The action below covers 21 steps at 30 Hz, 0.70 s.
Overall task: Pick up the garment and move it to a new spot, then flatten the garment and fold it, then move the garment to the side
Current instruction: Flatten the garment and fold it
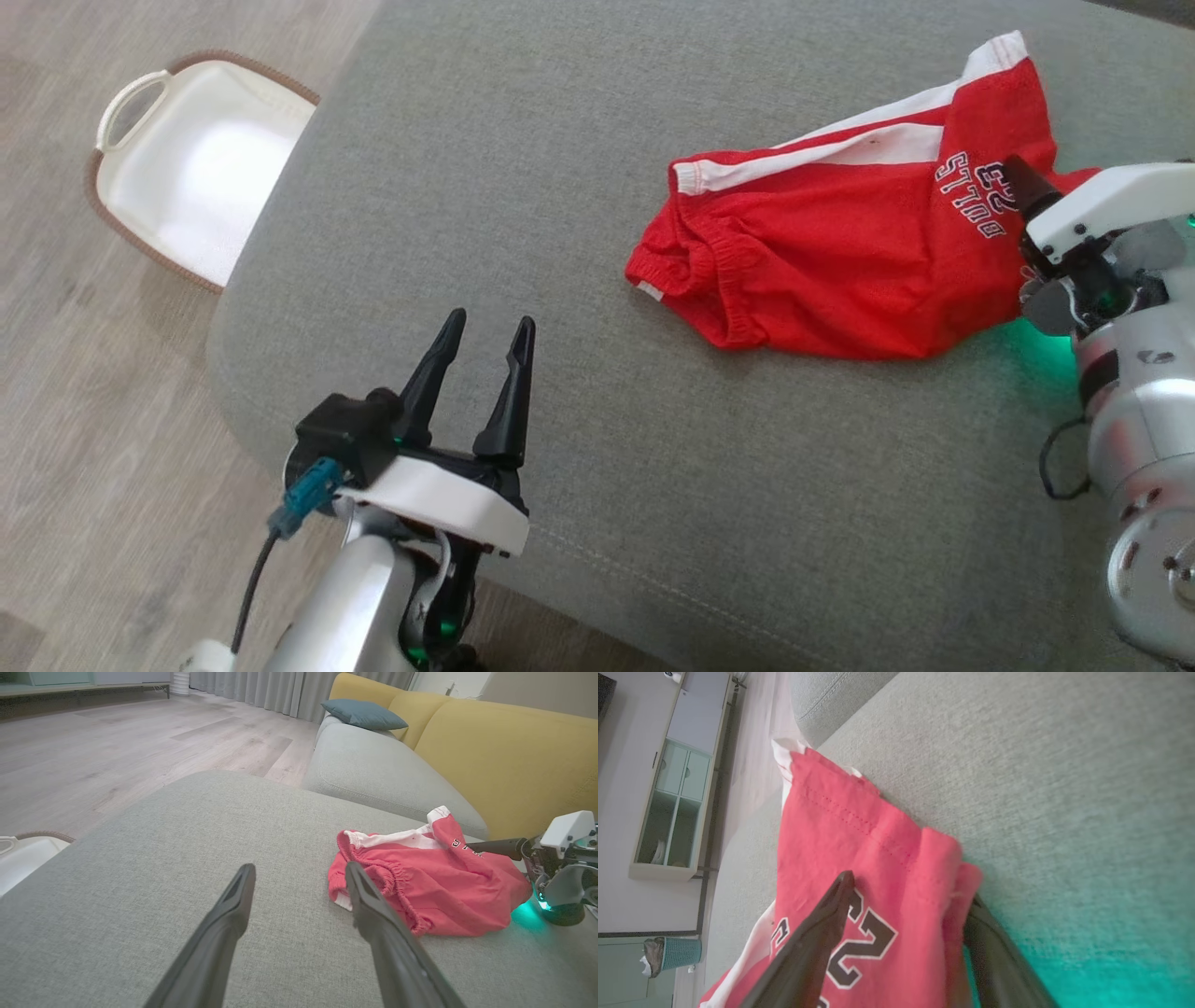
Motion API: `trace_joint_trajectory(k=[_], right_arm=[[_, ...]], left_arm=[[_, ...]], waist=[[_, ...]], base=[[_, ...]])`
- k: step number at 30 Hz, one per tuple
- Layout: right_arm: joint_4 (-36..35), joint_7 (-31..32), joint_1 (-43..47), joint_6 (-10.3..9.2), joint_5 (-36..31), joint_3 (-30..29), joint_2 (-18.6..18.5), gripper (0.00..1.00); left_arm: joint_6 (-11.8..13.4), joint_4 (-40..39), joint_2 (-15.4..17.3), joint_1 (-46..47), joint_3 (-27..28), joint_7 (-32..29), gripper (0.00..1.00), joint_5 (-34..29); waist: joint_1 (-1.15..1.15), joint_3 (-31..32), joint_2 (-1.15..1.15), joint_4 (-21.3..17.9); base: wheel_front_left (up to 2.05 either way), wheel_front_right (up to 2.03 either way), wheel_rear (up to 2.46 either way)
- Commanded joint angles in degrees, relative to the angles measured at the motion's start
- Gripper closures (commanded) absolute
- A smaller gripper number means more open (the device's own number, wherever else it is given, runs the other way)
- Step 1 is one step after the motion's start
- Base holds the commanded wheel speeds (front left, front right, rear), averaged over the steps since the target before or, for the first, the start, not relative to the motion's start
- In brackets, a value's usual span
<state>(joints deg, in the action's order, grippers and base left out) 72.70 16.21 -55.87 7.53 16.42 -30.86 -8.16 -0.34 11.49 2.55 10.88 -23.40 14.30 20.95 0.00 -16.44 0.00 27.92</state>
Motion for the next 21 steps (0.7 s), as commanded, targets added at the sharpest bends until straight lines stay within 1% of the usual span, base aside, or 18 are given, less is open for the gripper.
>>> trace_joint_trajectory(k=[1, 7, 8, 9, 15, 18, 21], right_arm=[[1.23, 2.01, 0.87, -0.04, -1.92, -0.27, 2.16, 0.00], [1.24, 4.08, -0.14, -0.04, -10.33, -4.44, 1.89, 0.00], [1.24, 4.39, -0.24, -0.04, -11.89, -5.06, 1.82, 0.47], [1.24, 4.61, -0.38, -0.04, -13.25, -5.84, 1.81, 1.00], [0.40, 4.69, -1.00, -0.04, -19.48, -10.94, 2.38, 1.00], [-1.19, 3.13, -1.36, -0.04, -21.87, -12.58, 3.19, 1.00], [-2.61, 0.66, -1.90, -0.04, -22.11, -14.63, 4.02, 1.00]], left_arm=[[0.31, -2.02, 0.33, 1.71, 1.64, 0.70, 0.00, 0.75], [0.49, -2.53, 0.33, 1.78, 1.42, 0.70, 0.00, 1.51], [0.54, -2.60, 0.33, 1.78, 1.42, 0.70, 0.00, 1.61], [0.58, -2.65, 0.33, 1.77, 1.42, 0.70, 0.00, 1.70], [0.74, -2.88, 0.33, 1.77, 1.64, 0.70, 0.00, 1.79], [0.73, -2.83, 0.33, 1.76, 1.93, 0.70, 0.00, 1.55], [0.57, -2.87, 0.32, 1.77, 2.27, 0.70, 0.00, 1.26]], waist=[[0.00, -0.32, 0.00, 0.45], [0.00, -0.94, 0.00, 1.28], [0.00, -1.00, 0.00, 1.34], [0.00, -1.03, 0.00, 1.39], [0.00, -0.85, 0.00, 0.99], [0.00, -0.55, 0.00, 0.26], [0.00, -0.19, 0.00, -0.75]], base=[[0.00, 0.00, 0.00], [0.00, 0.00, 0.00], [0.00, 0.00, 0.00], [0.00, 0.00, 0.00], [0.00, 0.00, 0.00], [0.00, 0.00, 0.00], [0.00, 0.00, 0.00]])
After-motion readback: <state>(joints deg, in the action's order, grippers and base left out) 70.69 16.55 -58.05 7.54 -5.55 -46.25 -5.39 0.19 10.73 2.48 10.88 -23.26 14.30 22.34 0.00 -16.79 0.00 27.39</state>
